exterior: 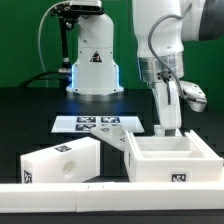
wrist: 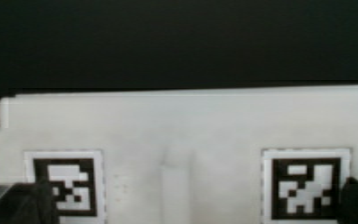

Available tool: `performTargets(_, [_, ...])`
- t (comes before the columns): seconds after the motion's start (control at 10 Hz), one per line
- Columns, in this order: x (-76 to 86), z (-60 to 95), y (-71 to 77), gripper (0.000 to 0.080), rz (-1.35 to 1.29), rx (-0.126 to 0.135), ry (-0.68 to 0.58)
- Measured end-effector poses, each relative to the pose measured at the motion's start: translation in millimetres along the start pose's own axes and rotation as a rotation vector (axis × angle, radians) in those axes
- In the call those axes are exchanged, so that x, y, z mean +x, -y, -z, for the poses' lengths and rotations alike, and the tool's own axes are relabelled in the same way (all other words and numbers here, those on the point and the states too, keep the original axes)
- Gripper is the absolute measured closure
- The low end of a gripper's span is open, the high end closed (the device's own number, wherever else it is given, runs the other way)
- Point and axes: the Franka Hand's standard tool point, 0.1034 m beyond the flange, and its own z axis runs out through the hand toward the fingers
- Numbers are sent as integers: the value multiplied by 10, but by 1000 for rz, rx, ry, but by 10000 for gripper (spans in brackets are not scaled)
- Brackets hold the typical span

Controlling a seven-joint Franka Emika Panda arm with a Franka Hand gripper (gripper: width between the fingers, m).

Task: Assemble cabinet

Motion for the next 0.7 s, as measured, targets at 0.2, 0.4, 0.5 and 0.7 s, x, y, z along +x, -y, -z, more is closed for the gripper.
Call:
performTargets(0.2, [-7, -1, -1, 4, 2, 0, 0])
performTargets(0.4, [-6, -3, -2, 254, 2, 0, 0])
performTargets(0.5, [-6, -4, -2, 254, 2, 0, 0])
performTargets(0.7, [-5, -5, -3, 436, 2, 0, 0])
